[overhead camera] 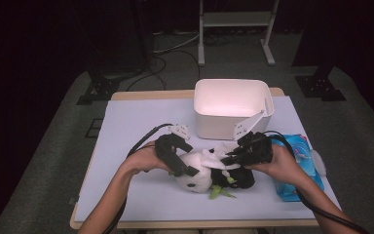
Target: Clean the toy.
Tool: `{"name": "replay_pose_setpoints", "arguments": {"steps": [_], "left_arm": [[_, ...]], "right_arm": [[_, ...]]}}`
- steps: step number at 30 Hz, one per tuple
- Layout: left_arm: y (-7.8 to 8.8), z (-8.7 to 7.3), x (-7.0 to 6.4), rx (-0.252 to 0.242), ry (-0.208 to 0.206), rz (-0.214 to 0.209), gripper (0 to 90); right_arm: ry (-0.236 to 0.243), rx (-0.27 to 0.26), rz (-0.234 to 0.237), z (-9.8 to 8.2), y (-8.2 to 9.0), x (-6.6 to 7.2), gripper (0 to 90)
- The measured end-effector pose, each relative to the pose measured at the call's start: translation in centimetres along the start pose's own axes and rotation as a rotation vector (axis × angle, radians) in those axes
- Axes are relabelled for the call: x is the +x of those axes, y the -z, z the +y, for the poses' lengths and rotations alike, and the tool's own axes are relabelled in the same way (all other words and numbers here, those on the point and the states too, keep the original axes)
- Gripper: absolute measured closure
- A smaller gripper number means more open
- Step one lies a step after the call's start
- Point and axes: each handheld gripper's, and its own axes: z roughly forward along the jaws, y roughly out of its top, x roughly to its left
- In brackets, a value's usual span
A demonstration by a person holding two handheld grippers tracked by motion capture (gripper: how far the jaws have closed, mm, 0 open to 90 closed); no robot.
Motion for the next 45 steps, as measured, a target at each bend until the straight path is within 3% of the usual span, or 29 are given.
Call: {"name": "replay_pose_setpoints", "arguments": {"steps": [7, 15, 21, 26, 33, 37, 42, 45], "left_arm": [[-0.6, -0.3, 0.0, 0.023, 0.017, -0.042, 1.8], [-2.3, -0.1, -0.2, 0.050, 0.000, -0.077, 0.5], [-2.1, 0.3, -0.5, 0.059, -0.075, -0.049, 20.7], [-1.4, 0.5, -0.4, 0.037, -0.093, -0.038, 26.2], [-0.2, 1.8, 0.1, 0.010, -0.161, -0.005, 28.0], [0.1, 2.6, 0.8, 0.001, -0.171, 0.010, 28.1], [0.1, 3.2, 1.8, -0.006, -0.208, 0.028, 28.2], [-0.3, 3.1, 2.3, -0.014, -0.197, 0.024, 28.1]], "right_arm": [[0.023, 0.010, 0.015, -0.3, -0.2, 1.1, 84.4], [0.013, 0.014, 0.040, -0.8, -0.4, 1.4, 84.5], [0.011, 0.015, 0.040, -0.8, 0.0, 1.3, 84.5], [0.021, -0.008, 0.020, -0.2, 0.8, 1.1, 84.5], [0.029, -0.016, -0.011, 1.3, 1.7, 0.0, 84.3], [0.018, -0.012, -0.033, 2.0, 2.2, -1.0, 84.3], [-0.011, -0.012, -0.058, 2.5, 2.6, -3.4, 84.2], [-0.033, -0.005, -0.053, 2.6, 2.4, -4.8, 84.2]]}}
